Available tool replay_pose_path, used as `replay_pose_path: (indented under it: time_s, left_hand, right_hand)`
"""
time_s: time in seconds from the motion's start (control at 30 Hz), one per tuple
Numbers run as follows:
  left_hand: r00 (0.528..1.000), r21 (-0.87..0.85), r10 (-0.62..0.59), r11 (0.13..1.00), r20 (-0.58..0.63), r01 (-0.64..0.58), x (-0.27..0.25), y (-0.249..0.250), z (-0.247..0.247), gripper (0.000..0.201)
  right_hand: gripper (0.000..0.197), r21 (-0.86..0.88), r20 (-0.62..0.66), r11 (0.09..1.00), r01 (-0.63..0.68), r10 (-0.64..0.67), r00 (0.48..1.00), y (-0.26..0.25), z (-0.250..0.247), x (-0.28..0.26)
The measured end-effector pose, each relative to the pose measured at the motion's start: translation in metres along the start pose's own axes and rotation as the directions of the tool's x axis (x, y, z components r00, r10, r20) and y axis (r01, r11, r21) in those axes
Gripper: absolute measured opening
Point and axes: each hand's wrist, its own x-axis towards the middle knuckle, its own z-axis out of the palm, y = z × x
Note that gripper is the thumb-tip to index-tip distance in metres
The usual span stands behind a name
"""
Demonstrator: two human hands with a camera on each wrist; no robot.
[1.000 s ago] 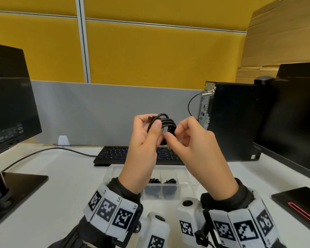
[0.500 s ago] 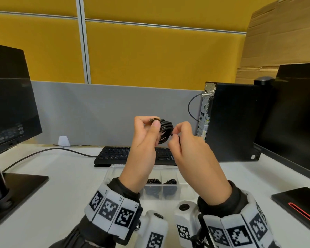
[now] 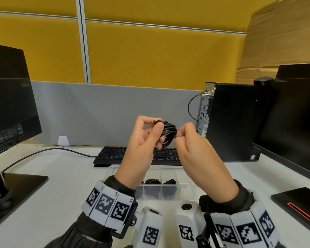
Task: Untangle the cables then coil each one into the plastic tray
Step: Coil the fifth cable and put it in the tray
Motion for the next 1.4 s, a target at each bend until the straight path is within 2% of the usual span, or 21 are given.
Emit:
replay_pose_path:
  time_s: [0.1, 0.2, 0.3, 0.4, 0.53, 0.67, 0.8, 1.07, 1.23, 1.4]
  left_hand:
    - [0.996, -0.003, -0.05, 0.999, 0.07, 0.05, 0.001, 0.002, -0.004, 0.022]
    - [0.984, -0.026, -0.095, 0.995, 0.15, 0.1, 0.001, 0.001, -0.005, 0.028]
    - [0.984, 0.002, -0.097, 0.995, 0.152, 0.098, 0.0, -0.002, -0.002, 0.034]
    - [0.99, 0.052, -0.073, 0.996, 0.122, 0.068, -0.001, -0.005, 0.0, 0.03]
    - [0.994, 0.089, -0.009, 0.996, 0.113, -0.001, -0.002, -0.003, 0.002, 0.026]
    - [0.988, 0.127, 0.075, 0.988, 0.137, -0.092, -0.004, -0.001, 0.003, 0.021]
    - [0.981, 0.138, 0.114, 0.981, 0.156, -0.135, -0.004, -0.001, 0.001, 0.025]
    - [0.979, 0.154, 0.165, 0.971, 0.123, -0.183, -0.003, -0.002, 0.003, 0.024]
    - [0.977, 0.203, 0.202, 0.956, 0.07, -0.212, -0.004, 0.0, 0.004, 0.022]
    - [0.981, 0.175, 0.194, 0.965, 0.028, -0.196, -0.003, 0.005, 0.004, 0.018]
  right_hand:
    - [0.019, -0.055, -0.02, 0.998, 0.025, -0.026, 0.999, 0.002, -0.001, 0.0]
    - [0.018, -0.102, -0.116, 0.994, 0.043, -0.055, 0.992, 0.004, -0.001, 0.003]
    - [0.018, -0.149, -0.232, 0.985, 0.09, -0.123, 0.965, 0.006, 0.003, 0.004]
    - [0.02, -0.209, -0.294, 0.973, 0.101, -0.161, 0.942, 0.007, 0.006, 0.003]
    - [0.02, -0.176, -0.256, 0.978, 0.113, -0.156, 0.954, 0.01, 0.005, 0.004]
    - [0.017, -0.201, -0.291, 0.968, 0.152, -0.207, 0.934, 0.007, 0.002, 0.002]
    - [0.018, -0.114, -0.224, 0.977, 0.182, -0.204, 0.953, 0.005, 0.003, 0.004]
    - [0.017, 0.279, -0.027, 0.953, 0.121, -0.118, 0.993, 0.005, -0.006, 0.007]
    - [0.022, 0.504, 0.122, 0.861, 0.061, -0.14, 0.983, 0.006, -0.013, 0.009]
    - [0.025, 0.63, 0.182, 0.776, -0.007, -0.14, 0.973, 0.014, -0.014, 0.012]
